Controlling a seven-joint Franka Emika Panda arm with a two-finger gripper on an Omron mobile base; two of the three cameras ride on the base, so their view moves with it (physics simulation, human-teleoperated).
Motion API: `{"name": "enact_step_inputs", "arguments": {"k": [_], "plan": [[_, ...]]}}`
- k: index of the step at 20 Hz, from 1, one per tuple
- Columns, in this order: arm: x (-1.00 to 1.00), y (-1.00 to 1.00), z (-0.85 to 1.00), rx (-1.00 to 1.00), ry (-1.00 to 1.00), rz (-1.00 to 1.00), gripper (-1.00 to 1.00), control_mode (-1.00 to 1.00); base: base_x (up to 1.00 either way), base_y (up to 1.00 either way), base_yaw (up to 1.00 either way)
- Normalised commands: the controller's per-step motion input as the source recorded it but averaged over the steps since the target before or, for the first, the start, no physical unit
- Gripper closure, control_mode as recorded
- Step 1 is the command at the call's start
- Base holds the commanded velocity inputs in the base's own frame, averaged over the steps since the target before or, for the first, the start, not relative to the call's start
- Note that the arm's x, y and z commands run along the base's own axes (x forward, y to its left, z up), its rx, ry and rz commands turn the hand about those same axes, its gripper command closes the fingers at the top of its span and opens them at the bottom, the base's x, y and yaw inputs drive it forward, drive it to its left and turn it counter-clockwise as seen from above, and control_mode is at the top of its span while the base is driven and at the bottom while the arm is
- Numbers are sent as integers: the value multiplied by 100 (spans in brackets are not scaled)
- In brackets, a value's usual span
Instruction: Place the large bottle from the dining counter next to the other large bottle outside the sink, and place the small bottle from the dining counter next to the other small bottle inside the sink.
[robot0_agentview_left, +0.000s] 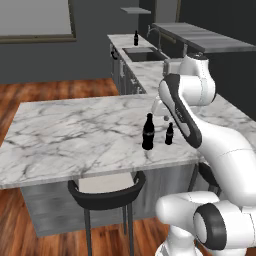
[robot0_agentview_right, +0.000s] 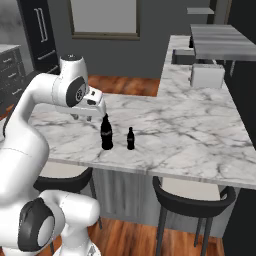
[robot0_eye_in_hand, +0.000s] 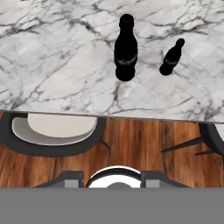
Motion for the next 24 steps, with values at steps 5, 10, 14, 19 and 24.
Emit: {"name": "enact_step_inputs", "arguments": {"k": [5,10,14,19,24], "plan": [[29,13,-3,0,0,-3,-100,-100,0,0,0],[82,44,0,0,0,-17,-100,-100,0,0,0],[78,14,0,-1,2,-8,-100,-100,0,0,0],[30,-37,0,0,6,1,-100,-100,0,0,0],[19,-49,0,0,17,5,-100,-100,0,0,0]]}}
